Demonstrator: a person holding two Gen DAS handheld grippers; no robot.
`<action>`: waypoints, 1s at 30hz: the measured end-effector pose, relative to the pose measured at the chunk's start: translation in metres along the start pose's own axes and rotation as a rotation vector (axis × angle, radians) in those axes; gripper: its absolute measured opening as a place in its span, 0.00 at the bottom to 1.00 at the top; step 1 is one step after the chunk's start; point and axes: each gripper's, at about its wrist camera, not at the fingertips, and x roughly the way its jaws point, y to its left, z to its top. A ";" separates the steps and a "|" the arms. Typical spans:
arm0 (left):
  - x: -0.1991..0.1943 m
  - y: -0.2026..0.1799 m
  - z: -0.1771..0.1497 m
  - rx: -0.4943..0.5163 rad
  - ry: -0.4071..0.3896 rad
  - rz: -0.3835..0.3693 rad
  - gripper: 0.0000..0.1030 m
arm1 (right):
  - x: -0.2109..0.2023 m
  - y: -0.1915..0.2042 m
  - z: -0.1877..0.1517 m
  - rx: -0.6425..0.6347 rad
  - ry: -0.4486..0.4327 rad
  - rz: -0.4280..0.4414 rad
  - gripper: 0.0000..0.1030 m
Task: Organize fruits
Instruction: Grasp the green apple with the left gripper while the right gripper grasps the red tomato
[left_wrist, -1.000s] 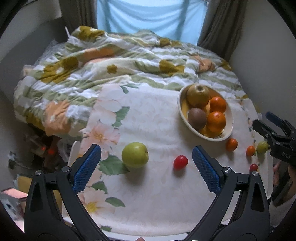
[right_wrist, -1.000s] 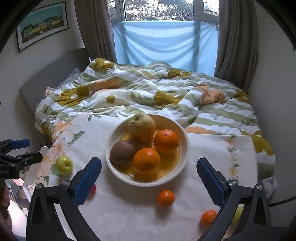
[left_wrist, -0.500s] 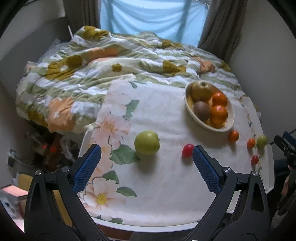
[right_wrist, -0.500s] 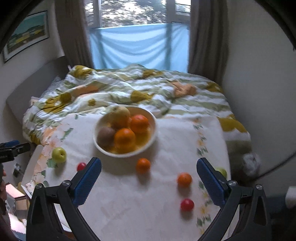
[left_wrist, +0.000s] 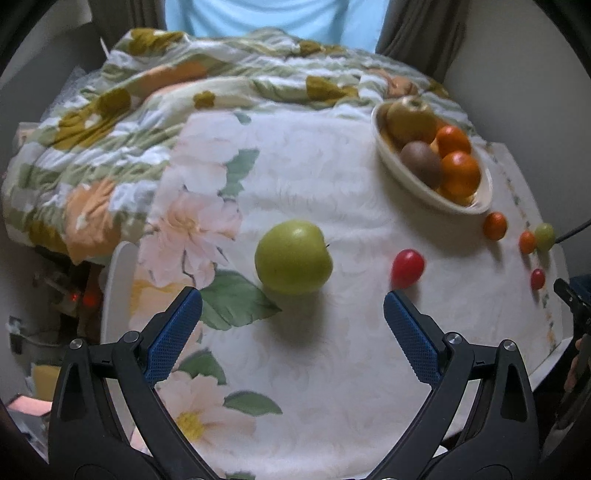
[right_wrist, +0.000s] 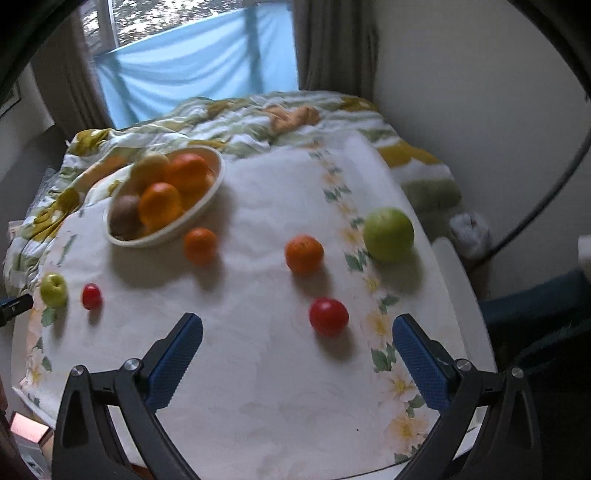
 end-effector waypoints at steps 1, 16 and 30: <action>0.006 0.001 0.000 -0.004 0.008 -0.006 1.00 | 0.005 -0.002 -0.003 0.009 0.007 0.001 1.00; 0.048 0.010 0.016 -0.031 0.032 -0.071 0.84 | 0.037 -0.003 -0.008 0.050 0.048 -0.019 0.96; 0.053 0.004 0.016 0.005 0.040 -0.036 0.62 | 0.052 -0.005 -0.004 0.071 0.089 -0.034 0.70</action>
